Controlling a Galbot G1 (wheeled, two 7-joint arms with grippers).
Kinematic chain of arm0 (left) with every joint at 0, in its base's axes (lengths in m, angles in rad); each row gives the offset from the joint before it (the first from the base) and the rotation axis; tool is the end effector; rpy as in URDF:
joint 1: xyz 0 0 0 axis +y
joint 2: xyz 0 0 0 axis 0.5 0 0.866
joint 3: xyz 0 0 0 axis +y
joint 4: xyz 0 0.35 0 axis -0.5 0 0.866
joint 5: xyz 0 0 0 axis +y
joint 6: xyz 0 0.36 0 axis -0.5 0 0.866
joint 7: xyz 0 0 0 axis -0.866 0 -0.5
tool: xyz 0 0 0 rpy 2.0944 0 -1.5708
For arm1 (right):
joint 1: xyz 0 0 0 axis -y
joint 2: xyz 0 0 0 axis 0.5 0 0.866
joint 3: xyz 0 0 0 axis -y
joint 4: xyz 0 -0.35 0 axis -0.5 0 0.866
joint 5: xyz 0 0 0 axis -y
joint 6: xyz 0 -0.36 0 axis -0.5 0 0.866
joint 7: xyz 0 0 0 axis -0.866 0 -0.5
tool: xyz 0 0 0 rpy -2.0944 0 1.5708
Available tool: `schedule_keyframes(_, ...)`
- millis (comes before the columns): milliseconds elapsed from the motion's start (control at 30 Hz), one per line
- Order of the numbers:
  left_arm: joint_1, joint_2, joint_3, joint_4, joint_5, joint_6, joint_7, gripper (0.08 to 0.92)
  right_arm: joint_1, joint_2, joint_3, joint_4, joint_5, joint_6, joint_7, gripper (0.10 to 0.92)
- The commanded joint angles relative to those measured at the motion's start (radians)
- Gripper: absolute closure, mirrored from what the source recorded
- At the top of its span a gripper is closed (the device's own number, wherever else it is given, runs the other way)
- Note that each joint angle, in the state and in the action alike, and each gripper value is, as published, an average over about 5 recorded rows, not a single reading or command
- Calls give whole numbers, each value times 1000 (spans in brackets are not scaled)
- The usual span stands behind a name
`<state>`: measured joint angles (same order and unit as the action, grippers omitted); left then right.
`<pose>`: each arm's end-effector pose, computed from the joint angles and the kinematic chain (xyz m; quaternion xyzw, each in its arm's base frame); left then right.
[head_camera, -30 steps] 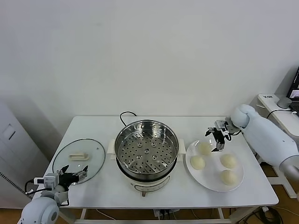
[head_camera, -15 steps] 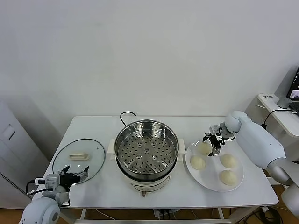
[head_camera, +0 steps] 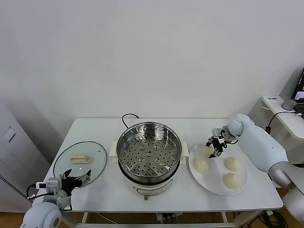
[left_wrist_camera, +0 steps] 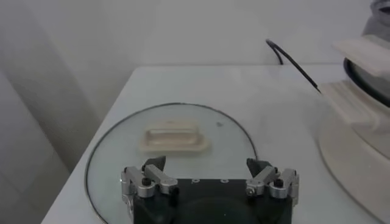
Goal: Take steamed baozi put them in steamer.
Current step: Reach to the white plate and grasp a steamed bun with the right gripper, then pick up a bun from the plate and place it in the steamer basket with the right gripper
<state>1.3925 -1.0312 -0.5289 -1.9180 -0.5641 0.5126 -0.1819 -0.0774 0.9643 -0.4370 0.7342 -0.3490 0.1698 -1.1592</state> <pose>0.2528 0.1184 -0.2974 -0.0017 -0.9615 -0.0208 0.2739 0.5894 -0.1894 -0.2365 0.5250 -0.5591 0.5343 0.3555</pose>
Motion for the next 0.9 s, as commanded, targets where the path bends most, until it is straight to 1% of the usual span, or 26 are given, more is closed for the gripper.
schedule_keyframes(33,3,-8,-1,-7,0,2,-2,177,16,-29,-32,53,30,-2,-12,561)
schedule_keyframes(100,4,-10,-1,-8,1,3,-2,177,46,-62,-78,106,73,-10,-16,581)
schedule_keyframes(267,5,-9,0,-9,1,4,-3,177,217,-165,-262,276,233,-15,-28,584)
schedule_keyframes(400,5,-8,4,-8,0,5,-5,177,409,-181,-382,351,344,40,-47,584)
schedule_keyframes(467,6,-8,6,-8,0,5,-5,177,502,-149,-424,341,400,113,-65,584)
schedule_keyframes(567,9,-7,7,-11,0,5,-6,177,595,-64,-447,277,445,248,-98,584)
schedule_keyframes(733,18,-5,6,-14,0,3,-6,177,661,123,-437,153,478,468,-159,578)
schedule_keyframes(900,21,-1,5,-15,0,3,-7,177,660,296,-404,72,468,632,-193,575)
